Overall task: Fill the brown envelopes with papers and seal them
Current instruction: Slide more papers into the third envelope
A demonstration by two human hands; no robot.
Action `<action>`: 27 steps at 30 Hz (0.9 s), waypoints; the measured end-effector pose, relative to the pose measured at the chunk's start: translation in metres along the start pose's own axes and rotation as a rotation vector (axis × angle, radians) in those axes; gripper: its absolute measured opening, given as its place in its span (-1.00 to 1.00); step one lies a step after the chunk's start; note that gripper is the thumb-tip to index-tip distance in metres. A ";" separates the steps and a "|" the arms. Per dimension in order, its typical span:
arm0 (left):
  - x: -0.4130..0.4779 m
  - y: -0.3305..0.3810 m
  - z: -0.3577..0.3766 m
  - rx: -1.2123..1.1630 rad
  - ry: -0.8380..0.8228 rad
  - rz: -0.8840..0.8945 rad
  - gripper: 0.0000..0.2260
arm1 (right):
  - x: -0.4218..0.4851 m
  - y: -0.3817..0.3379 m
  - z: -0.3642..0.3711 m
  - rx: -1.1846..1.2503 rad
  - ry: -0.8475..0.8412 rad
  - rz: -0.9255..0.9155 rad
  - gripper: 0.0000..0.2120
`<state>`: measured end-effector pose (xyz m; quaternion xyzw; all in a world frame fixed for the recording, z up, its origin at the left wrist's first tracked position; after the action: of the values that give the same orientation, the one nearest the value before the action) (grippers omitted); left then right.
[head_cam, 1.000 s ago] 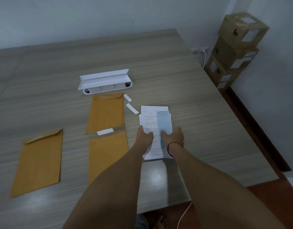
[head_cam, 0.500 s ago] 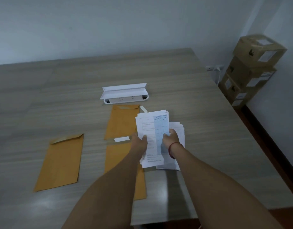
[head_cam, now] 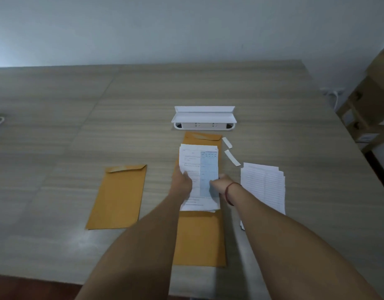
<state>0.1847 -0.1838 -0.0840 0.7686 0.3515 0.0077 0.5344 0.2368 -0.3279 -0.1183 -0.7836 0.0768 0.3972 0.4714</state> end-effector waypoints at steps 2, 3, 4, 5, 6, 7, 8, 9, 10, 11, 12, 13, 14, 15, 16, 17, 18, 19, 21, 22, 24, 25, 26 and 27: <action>0.008 -0.007 -0.005 0.027 -0.017 -0.012 -0.64 | 0.003 -0.006 0.006 -0.064 -0.011 -0.010 -0.72; 0.011 -0.009 -0.006 0.044 -0.024 -0.010 -0.62 | 0.006 -0.008 0.004 -0.084 0.014 -0.019 -0.71; 0.013 -0.011 -0.007 0.076 -0.038 -0.016 -0.59 | 0.008 -0.010 0.000 -0.082 0.061 -0.033 -0.70; 0.017 -0.015 -0.007 0.123 -0.041 -0.017 -0.56 | 0.011 -0.012 -0.005 -0.054 0.124 -0.044 -0.70; 0.021 -0.018 -0.009 0.186 -0.039 -0.019 -0.53 | 0.013 -0.014 -0.013 -0.011 0.199 -0.054 -0.70; 0.026 -0.023 -0.012 0.255 -0.033 -0.019 -0.52 | 0.015 -0.017 -0.021 0.032 0.279 -0.057 -0.70; 0.027 -0.026 -0.015 0.325 -0.027 -0.009 -0.55 | 0.016 -0.019 -0.029 0.081 0.349 -0.062 -0.69; 0.028 -0.026 -0.017 0.386 -0.027 0.014 -0.62 | 0.017 -0.022 -0.036 0.121 0.406 -0.068 -0.70; 0.027 -0.027 -0.019 0.441 -0.041 0.041 -0.71 | 0.018 -0.024 -0.042 0.149 0.454 -0.070 -0.71; 0.027 -0.029 -0.018 0.497 -0.067 0.075 -0.78 | 0.019 -0.026 -0.047 0.152 0.500 -0.065 -0.73; 0.026 -0.031 -0.016 0.556 -0.113 0.102 -0.84 | 0.021 -0.027 -0.051 0.142 0.546 -0.049 -0.76; 0.025 -0.035 -0.012 0.615 -0.162 0.127 -0.83 | 0.021 -0.028 -0.054 0.135 0.580 -0.038 -0.78; 0.024 -0.038 -0.007 0.676 -0.210 0.153 -0.75 | 0.021 -0.029 -0.054 0.151 0.594 -0.040 -0.79; 0.024 -0.039 -0.003 0.721 -0.248 0.183 -0.65 | 0.022 -0.031 -0.053 0.184 0.589 -0.051 -0.79; 0.022 -0.040 0.001 0.745 -0.276 0.195 -0.55 | 0.023 -0.033 -0.051 0.225 0.575 -0.065 -0.77; 0.022 -0.040 0.004 0.763 -0.290 0.213 -0.47 | 0.023 -0.035 -0.048 0.255 0.560 -0.078 -0.76; 0.022 -0.040 0.007 0.773 -0.300 0.221 -0.42 | 0.024 -0.035 -0.045 0.260 0.542 -0.083 -0.74; 0.022 -0.041 0.008 0.784 -0.305 0.223 -0.39 | 0.024 -0.036 -0.042 0.248 0.528 -0.086 -0.74; 0.023 -0.041 0.010 0.795 -0.306 0.220 -0.36 | 0.027 -0.035 -0.036 0.230 0.500 -0.098 -0.73; 0.024 -0.041 0.010 0.796 -0.302 0.216 -0.36 | 0.028 -0.034 -0.033 0.232 0.485 -0.102 -0.73; 0.025 -0.039 0.011 0.799 -0.313 0.211 -0.38 | 0.031 -0.032 -0.027 0.250 0.466 -0.100 -0.72; 0.025 -0.038 0.012 0.804 -0.324 0.201 -0.38 | 0.032 -0.031 -0.024 0.255 0.456 -0.096 -0.73; 0.025 -0.039 0.013 0.807 -0.337 0.190 -0.39 | 0.033 -0.030 -0.021 0.258 0.446 -0.091 -0.74; 0.026 -0.038 0.013 0.810 -0.342 0.191 -0.40 | 0.033 -0.030 -0.019 0.257 0.439 -0.087 -0.74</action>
<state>0.1889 -0.1736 -0.1310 0.9351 0.1604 -0.2082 0.2377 0.2842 -0.3182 -0.1169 -0.7874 0.1932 0.1840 0.5557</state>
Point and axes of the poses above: each hand's wrist, its own x-axis towards the middle knuckle, its own z-axis out of the palm, y = z × x, the point moved 8 cm from there along x, towards the middle knuckle, and after that the axes turned 1 degree about x, right-handed, at the moved point
